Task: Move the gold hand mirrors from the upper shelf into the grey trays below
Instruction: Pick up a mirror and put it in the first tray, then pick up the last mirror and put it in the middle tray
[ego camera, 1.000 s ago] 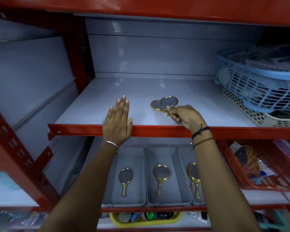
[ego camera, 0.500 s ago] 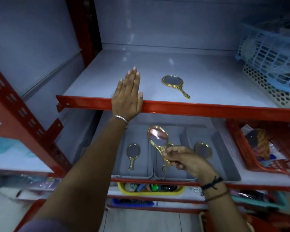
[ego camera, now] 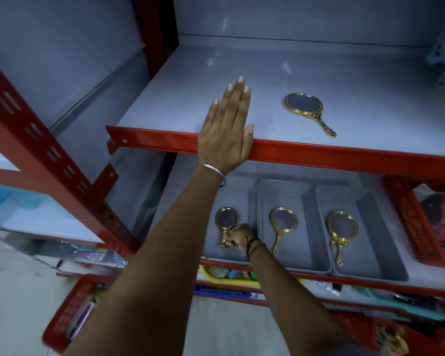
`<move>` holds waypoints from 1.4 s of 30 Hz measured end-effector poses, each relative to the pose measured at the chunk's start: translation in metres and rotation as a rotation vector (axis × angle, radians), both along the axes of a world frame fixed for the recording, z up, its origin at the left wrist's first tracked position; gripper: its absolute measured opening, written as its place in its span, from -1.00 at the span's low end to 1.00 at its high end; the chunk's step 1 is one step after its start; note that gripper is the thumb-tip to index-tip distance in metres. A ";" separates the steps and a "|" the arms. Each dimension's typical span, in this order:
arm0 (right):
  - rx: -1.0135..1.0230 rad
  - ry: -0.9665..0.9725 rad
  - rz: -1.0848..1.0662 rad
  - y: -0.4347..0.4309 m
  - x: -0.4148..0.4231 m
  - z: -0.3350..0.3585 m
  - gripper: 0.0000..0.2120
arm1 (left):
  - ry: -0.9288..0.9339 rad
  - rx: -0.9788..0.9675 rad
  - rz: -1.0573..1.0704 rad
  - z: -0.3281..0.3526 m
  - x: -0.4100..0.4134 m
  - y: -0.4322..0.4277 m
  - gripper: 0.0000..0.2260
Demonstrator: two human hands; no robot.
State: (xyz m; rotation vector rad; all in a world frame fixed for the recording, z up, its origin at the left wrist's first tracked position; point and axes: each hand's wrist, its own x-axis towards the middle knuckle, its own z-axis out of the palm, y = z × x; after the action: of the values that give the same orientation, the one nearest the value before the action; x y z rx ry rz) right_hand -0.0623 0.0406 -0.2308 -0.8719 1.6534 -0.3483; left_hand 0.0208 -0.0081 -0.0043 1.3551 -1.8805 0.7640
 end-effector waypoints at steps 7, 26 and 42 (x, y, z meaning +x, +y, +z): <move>-0.170 0.208 0.110 0.004 0.001 0.010 -0.65 | 0.010 0.025 -0.015 0.000 0.003 0.001 -0.47; -0.912 0.781 -0.173 -0.037 -0.128 0.285 -0.80 | 0.020 0.124 -0.025 0.004 0.001 0.009 -0.47; -0.531 0.070 -0.165 -0.042 -0.141 0.315 -0.79 | 0.021 0.084 -0.012 0.002 0.001 0.005 -0.47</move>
State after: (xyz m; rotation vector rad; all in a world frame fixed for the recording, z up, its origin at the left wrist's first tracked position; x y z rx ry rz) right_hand -0.2034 -0.0012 0.0838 -1.1470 1.7301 -0.9084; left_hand 0.0220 -0.0029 -0.0026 1.3970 -1.9212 0.6693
